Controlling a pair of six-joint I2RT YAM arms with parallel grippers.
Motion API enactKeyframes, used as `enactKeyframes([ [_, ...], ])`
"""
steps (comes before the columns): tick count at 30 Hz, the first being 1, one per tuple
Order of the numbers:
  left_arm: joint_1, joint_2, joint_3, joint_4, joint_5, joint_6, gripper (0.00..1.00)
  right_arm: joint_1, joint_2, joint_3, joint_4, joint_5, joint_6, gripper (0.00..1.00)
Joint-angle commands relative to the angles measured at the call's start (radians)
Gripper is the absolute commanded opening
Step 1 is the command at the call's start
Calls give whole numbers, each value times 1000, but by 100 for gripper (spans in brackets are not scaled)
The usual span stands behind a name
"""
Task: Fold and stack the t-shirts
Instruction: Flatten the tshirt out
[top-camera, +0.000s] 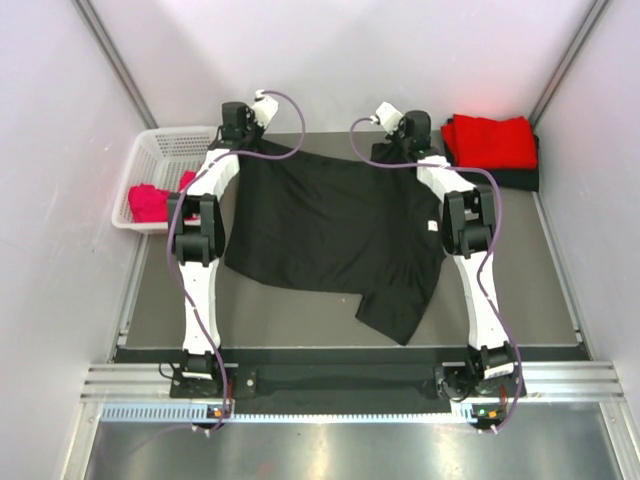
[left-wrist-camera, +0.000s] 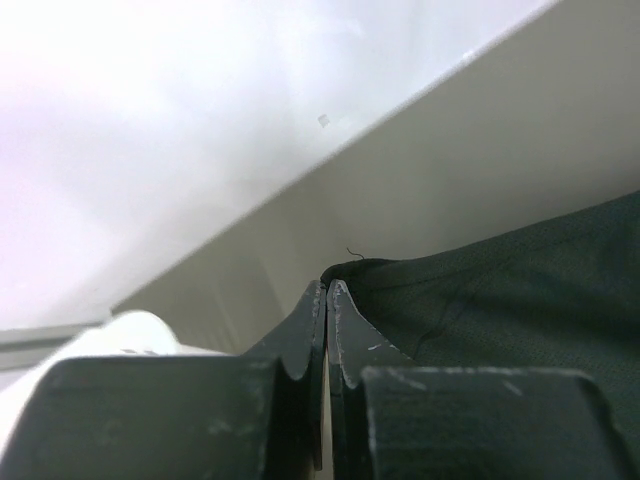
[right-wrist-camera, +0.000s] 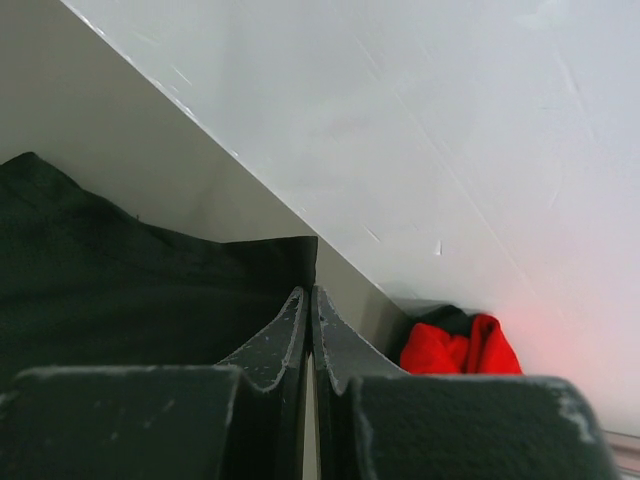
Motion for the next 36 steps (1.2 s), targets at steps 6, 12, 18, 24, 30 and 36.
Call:
enactKeyframes([
  [6, 5, -43, 106, -36, 100, -37, 0, 11, -162, -69, 42, -2, 1, 0],
  [12, 5, -84, 7, -36, 127, -21, 0, 13, -289, -183, 17, -14, 25, 0],
  [18, 11, -69, -7, -1, 102, -27, 0, 28, -389, -281, 10, -16, 42, 0],
  [24, 22, -37, 33, 32, 88, -60, 0, 34, -420, -319, -1, 1, 42, 0],
  [30, 34, -15, 51, 47, 84, -67, 0, 33, -414, -324, -10, 22, 41, 0],
  [36, 56, -6, 48, 50, 90, -73, 0, 24, -386, -327, -9, 52, 38, 0],
])
